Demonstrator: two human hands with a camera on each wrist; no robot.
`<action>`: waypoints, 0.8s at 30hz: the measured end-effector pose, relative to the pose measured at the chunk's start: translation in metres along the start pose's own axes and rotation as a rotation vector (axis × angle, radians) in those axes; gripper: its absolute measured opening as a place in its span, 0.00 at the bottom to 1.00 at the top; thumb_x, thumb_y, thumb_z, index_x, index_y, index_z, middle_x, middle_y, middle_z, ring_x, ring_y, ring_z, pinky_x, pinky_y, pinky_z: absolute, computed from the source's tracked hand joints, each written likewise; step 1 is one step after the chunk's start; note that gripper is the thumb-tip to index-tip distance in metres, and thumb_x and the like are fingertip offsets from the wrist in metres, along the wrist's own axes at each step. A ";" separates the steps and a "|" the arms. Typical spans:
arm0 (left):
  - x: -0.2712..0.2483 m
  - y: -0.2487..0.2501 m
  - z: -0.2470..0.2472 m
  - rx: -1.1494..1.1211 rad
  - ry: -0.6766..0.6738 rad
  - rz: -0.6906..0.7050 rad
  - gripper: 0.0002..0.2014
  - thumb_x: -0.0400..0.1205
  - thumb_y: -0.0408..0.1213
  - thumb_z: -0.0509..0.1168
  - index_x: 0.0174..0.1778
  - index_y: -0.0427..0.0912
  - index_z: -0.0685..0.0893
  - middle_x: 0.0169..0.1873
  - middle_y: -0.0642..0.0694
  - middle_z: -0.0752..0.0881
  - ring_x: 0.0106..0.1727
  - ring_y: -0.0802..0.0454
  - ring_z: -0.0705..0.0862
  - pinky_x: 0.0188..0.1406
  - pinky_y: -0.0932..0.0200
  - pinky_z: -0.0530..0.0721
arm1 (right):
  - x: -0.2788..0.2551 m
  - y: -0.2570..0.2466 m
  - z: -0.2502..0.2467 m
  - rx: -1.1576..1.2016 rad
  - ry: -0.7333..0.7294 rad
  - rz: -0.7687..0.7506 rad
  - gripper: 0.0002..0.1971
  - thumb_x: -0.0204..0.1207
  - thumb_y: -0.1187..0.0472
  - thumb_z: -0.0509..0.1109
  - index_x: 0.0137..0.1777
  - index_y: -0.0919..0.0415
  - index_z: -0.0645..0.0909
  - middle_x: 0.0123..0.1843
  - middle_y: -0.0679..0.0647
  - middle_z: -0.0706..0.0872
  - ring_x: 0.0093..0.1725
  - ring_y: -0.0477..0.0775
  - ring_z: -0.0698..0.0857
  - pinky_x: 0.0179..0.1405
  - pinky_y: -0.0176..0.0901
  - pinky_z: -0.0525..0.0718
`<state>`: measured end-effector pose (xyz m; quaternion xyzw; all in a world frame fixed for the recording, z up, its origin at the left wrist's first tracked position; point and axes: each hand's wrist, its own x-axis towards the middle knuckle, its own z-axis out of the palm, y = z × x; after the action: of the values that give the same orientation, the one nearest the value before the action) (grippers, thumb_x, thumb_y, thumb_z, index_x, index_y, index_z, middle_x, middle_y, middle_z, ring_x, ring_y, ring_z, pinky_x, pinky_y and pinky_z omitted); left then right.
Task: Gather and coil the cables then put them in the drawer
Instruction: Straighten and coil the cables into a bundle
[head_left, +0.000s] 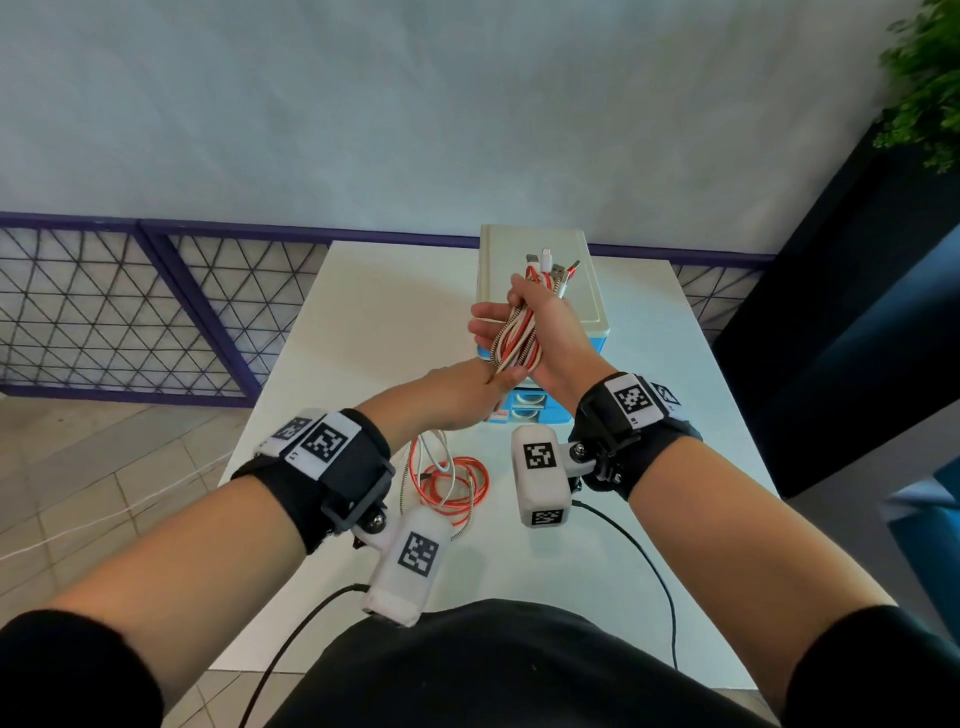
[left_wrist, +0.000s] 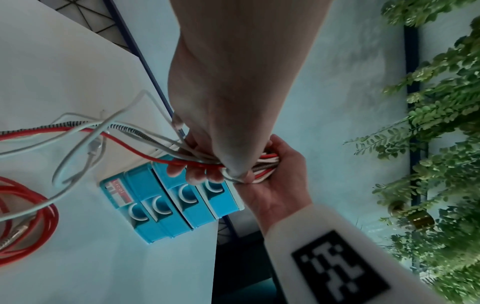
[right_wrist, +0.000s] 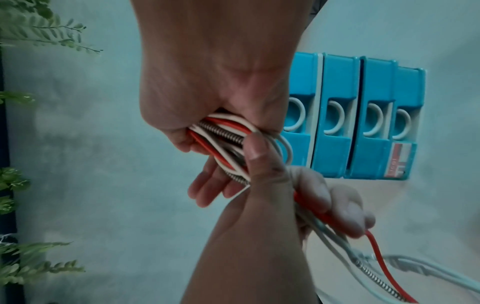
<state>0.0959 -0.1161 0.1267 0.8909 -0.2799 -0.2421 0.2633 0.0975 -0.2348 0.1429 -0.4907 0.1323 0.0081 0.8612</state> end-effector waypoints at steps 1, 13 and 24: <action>0.000 -0.001 0.001 -0.012 0.000 0.007 0.26 0.87 0.55 0.42 0.29 0.47 0.72 0.28 0.49 0.78 0.32 0.51 0.75 0.44 0.54 0.76 | -0.001 0.002 0.000 -0.002 0.037 0.009 0.15 0.84 0.57 0.62 0.36 0.59 0.70 0.30 0.59 0.88 0.25 0.55 0.87 0.31 0.45 0.87; -0.002 -0.018 0.005 -0.426 -0.073 0.200 0.25 0.84 0.54 0.53 0.34 0.37 0.80 0.23 0.47 0.77 0.22 0.57 0.73 0.26 0.73 0.71 | 0.005 -0.006 -0.003 0.025 0.079 0.043 0.16 0.83 0.54 0.63 0.33 0.56 0.68 0.16 0.46 0.64 0.13 0.43 0.61 0.13 0.34 0.67; -0.011 -0.062 0.003 -0.718 -0.154 0.009 0.20 0.84 0.50 0.54 0.33 0.40 0.76 0.21 0.48 0.71 0.23 0.55 0.81 0.61 0.47 0.82 | 0.014 -0.039 -0.022 0.095 0.022 0.021 0.18 0.85 0.55 0.60 0.32 0.55 0.67 0.15 0.45 0.63 0.12 0.42 0.62 0.14 0.32 0.69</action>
<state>0.1090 -0.0666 0.0900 0.7198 -0.2000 -0.3900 0.5384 0.1117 -0.2752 0.1621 -0.4481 0.1473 0.0053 0.8818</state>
